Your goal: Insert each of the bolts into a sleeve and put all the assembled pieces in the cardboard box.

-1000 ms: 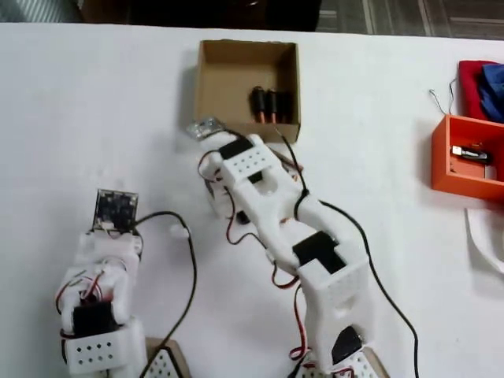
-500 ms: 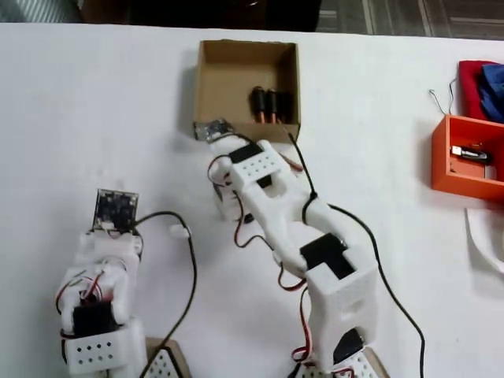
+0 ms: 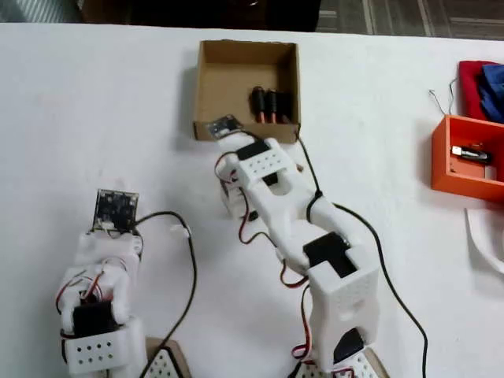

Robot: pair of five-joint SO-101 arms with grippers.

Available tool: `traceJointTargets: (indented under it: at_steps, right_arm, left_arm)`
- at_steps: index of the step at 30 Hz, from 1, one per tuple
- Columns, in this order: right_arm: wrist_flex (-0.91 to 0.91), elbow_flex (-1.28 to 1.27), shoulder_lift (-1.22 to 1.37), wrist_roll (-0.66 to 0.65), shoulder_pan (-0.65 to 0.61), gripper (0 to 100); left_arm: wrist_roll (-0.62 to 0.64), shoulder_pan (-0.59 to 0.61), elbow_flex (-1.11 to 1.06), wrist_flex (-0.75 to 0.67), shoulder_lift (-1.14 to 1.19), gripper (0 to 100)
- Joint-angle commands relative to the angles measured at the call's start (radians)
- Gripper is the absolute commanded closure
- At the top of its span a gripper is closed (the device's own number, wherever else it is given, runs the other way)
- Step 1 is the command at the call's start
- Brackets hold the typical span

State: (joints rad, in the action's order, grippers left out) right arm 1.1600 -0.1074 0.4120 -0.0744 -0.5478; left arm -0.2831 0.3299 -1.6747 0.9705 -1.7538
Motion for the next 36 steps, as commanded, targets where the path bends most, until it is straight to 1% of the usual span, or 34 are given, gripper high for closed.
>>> traceJointTargets:
  at_steps: [1,6,8,15,20,22,25,27,30,31,33,35,36]
  right_arm:
    - [-0.004,-0.002,-0.027,-0.011,0.002,97.8]
    - [0.015,0.008,-0.099,-0.014,0.016,97.8]
    - [0.041,0.009,-0.182,-0.055,0.042,97.8]
    - [0.093,0.006,-0.545,-0.141,0.223,97.8]
    - [0.093,-0.037,-0.647,-0.166,0.351,97.8]
    - [0.09,-0.061,-0.679,-0.166,0.386,97.8]
    - [0.091,-0.068,-0.754,-0.158,0.407,97.8]
    - [0.102,-0.069,-0.828,-0.153,0.412,97.8]
    - [0.183,-0.069,-0.935,-0.089,0.455,97.8]
    - [0.209,-0.071,-0.963,-0.075,0.476,97.8]
    - [0.229,-0.092,-1.004,-0.061,0.526,97.8]
    - [0.226,-0.133,-1.026,-0.066,0.552,97.8]
    - [0.219,-0.157,-1.033,-0.066,0.558,97.8]
  left_arm:
    - [-0.002,0.002,-0.022,0.008,-0.012,90]
    - [-0.002,0.002,-0.022,0.008,-0.012,90]
    - [-0.003,0.002,-0.022,0.008,-0.012,90]
    - [-0.002,0.002,-0.022,0.009,-0.011,90]
    - [-0.002,0.0,-0.022,0.009,-0.011,90]
    - [-0.009,-0.023,-0.022,0.009,-0.011,89]
    - [-0.075,-0.072,0.007,0.064,-0.009,89]
    - [-0.097,-0.106,0.048,0.121,-0.009,89]
    - [-0.106,-0.141,0.093,0.147,-0.009,89]
    - [-0.13,-0.161,0.094,0.147,-0.009,89]
    - [-0.196,-0.21,0.084,0.127,-0.009,87]
    - [-0.242,-0.226,0.064,0.054,-0.009,85]
    - [-0.241,-0.222,0.062,0.003,-0.009,85]
